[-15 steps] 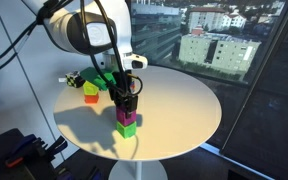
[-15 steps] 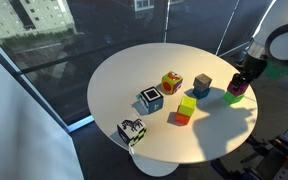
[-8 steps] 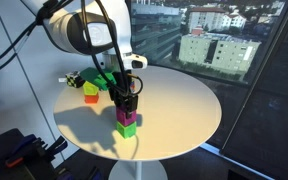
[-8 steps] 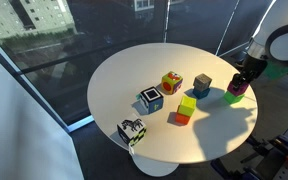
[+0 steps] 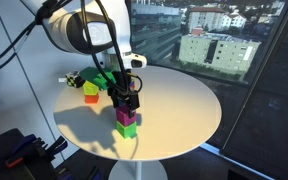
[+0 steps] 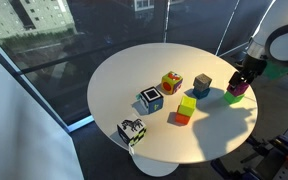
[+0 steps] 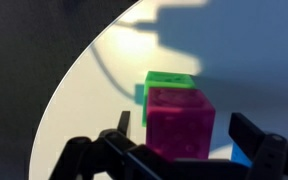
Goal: Pick up the light green block from the green block top and put it on the orange block top, remove the mulberry pink block from the stack and put it on top of the green block top
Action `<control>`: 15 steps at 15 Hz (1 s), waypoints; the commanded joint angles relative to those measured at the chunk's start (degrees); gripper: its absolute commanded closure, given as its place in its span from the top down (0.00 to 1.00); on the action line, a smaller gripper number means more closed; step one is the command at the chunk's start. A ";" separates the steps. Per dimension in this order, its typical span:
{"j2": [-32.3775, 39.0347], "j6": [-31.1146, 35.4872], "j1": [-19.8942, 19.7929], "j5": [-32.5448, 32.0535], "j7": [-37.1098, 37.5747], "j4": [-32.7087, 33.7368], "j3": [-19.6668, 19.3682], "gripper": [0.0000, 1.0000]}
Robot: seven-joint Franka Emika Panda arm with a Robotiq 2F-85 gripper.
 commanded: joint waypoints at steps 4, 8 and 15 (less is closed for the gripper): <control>-3.74 -2.29 1.52 -0.31 0.26 -0.25 1.46 1.00; -5.88 -3.90 2.90 -0.01 0.32 -0.06 3.25 1.00; -7.17 -8.78 5.68 4.06 -2.83 0.75 6.09 1.00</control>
